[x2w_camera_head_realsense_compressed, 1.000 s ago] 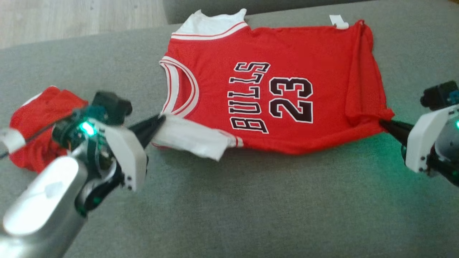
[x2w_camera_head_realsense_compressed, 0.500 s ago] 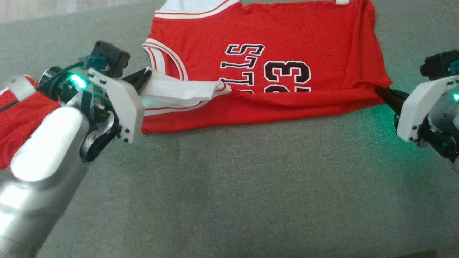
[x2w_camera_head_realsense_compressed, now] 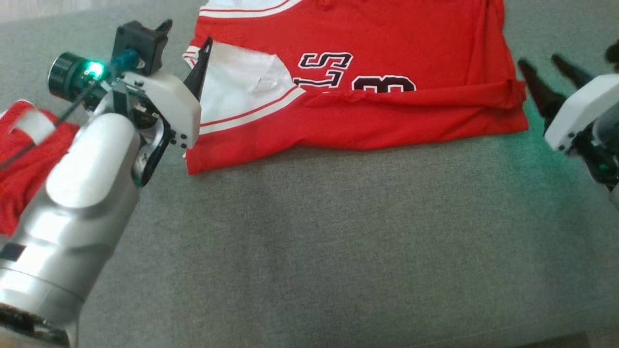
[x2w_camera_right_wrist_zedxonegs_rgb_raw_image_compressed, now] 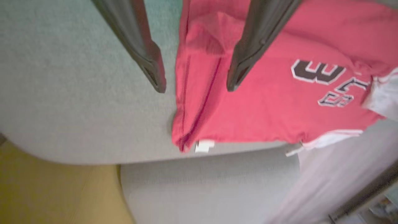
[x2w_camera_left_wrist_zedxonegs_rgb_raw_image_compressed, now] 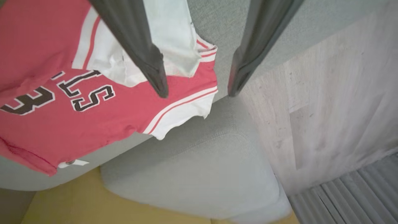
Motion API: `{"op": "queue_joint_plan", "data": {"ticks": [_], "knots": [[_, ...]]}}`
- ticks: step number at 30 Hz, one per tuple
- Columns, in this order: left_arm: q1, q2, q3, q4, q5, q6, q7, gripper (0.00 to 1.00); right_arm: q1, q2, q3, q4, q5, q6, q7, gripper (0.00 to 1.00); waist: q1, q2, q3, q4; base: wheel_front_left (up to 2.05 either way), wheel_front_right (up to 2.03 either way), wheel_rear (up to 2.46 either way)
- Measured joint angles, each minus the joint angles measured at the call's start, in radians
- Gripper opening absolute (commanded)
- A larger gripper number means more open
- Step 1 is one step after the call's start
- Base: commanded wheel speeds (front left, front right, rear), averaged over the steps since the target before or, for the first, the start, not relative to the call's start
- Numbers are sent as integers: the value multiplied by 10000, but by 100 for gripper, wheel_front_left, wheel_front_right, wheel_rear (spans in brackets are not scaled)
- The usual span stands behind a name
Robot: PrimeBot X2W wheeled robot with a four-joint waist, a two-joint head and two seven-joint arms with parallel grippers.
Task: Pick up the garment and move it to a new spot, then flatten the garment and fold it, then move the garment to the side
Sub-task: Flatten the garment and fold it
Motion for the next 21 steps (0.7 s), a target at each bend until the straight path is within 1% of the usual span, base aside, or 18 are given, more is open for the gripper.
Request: {"op": "queue_joint_plan", "data": {"ticks": [2,4,6,8,10,12,14,15,16,17,19,20,21], "knots": [[4,-134,73,180,128,257,-744,100,-13,92,-238,107,-155,0,-911,100,-1,0,-108,30,0,0,0],[24,-316,351,263,128,654,-1634,100,-13,268,-571,142,-180,0,-1793,100,0,0,-259,64,0,0,0],[69,-483,639,230,128,1030,-2556,100,-12,489,-917,130,-410,0,-2230,100,-1,0,-437,100,0,0,0],[279,-629,961,84,63,1415,-3432,100,-1,683,-1505,21,-930,0,-2341,100,-1,0,-633,127,0,0,0],[712,-748,1283,-240,6,1787,-3877,100,100,938,-2936,-564,-1707,0,-2341,100,-2,0,-825,144,0,0,0],[1324,-874,1624,-711,-31,2092,-4040,100,405,1243,-4533,-1386,-2863,0,-2372,100,-2,0,-1004,168,0,0,0],[2123,-1047,2019,-1358,-96,2393,-4056,100,1231,1835,-6190,-2236,-4109,0,-2420,100,-3,0,-1176,200,0,0,0],[2545,-1104,2190,-1833,-13,2452,-4056,100,1844,2213,-6939,-2652,-4729,0,-2424,100,-3,0,-1250,222,0,0,0],[2970,-1170,2332,-2295,123,2466,-4059,100,2575,2663,-7645,-3062,-5344,0,-2424,100,-3,0,-1317,248,0,0,0],[3377,-1281,2514,-2673,257,2568,-4071,100,3327,3164,-8270,-3473,-5896,0,-2424,100,-3,0,-1375,277,0,0,0],[4201,-1501,2796,-3336,637,2640,-4094,100,4787,4247,-9204,-4293,-6753,0,-2424,100,-3,0,-1474,341,0,0,0],[4607,-1618,2966,-3597,815,2690,-4100,100,5403,4707,-9400,-4665,-7164,0,-2422,100,-3,0,-1522,365,0,0,0],[4607,-1618,2966,-3597,815,2690,-4100,100,5403,4707,-9400,-4665,-7164,0,-2422,100,-3,0,-1522,365,0,0,0]]}}
